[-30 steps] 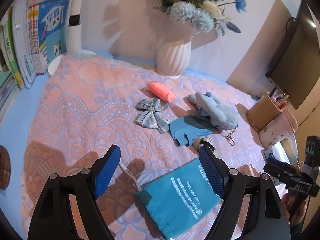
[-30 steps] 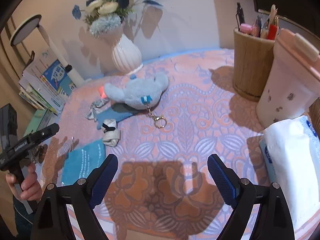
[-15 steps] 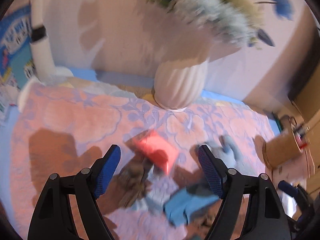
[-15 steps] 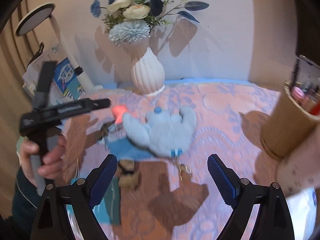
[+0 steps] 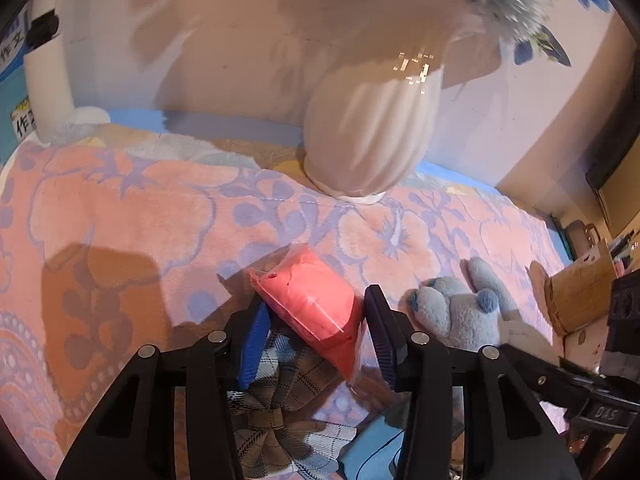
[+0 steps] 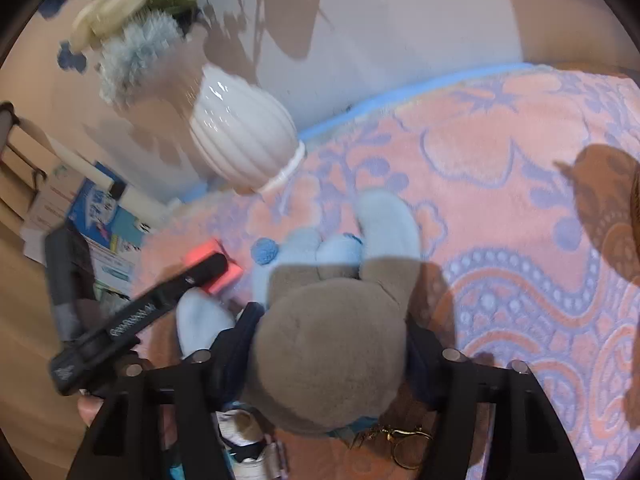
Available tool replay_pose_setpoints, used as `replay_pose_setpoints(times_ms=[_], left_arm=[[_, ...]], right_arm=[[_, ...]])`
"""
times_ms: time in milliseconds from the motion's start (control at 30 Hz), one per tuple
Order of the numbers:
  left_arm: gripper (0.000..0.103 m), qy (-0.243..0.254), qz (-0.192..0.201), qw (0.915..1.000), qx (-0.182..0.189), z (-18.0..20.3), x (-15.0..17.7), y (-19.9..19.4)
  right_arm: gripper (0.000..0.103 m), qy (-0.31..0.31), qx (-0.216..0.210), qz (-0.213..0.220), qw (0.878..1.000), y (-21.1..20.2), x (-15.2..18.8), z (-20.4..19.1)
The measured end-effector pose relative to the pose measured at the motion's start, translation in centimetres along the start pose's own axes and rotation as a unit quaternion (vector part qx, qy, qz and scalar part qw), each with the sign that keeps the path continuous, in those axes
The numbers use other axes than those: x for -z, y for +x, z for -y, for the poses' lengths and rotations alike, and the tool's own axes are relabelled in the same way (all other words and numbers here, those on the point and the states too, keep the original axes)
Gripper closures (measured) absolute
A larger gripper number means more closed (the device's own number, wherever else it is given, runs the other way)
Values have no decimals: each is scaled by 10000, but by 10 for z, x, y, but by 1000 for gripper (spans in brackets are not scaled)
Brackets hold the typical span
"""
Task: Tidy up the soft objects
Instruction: 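Grasp the red pouch with the left tool while the right tool grasps the grey elephant plush, then carry the pouch and elephant plush to the glass bowl and open both tools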
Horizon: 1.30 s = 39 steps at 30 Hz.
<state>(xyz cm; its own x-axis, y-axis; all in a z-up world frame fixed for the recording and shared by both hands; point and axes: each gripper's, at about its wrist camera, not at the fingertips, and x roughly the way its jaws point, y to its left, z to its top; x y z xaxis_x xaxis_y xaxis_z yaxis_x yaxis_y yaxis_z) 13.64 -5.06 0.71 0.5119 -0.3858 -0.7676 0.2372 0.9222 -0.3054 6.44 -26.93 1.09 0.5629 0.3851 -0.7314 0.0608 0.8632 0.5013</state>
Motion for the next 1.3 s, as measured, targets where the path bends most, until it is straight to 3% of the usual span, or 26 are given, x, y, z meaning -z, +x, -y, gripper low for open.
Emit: replay_pose_setpoints(times_ms=[200,500,967,1300], left_arm=[[64,414,560,9976,26,20,3,-30],[64,1179,1072,9855,-588,86,18,-98],[64,1838,1356,9705,-776,177,62,-157],[64,2289,1372,9626,-466,237,85,-171]], right_arm=[[42,-227,199,403,9987,-31,4,-9],[42,-316,653,862,9936,-104,22,-10],[42,-20,934,973,9909,-178,69,21],[42,112,1199,1201,9854,-236,97,49]])
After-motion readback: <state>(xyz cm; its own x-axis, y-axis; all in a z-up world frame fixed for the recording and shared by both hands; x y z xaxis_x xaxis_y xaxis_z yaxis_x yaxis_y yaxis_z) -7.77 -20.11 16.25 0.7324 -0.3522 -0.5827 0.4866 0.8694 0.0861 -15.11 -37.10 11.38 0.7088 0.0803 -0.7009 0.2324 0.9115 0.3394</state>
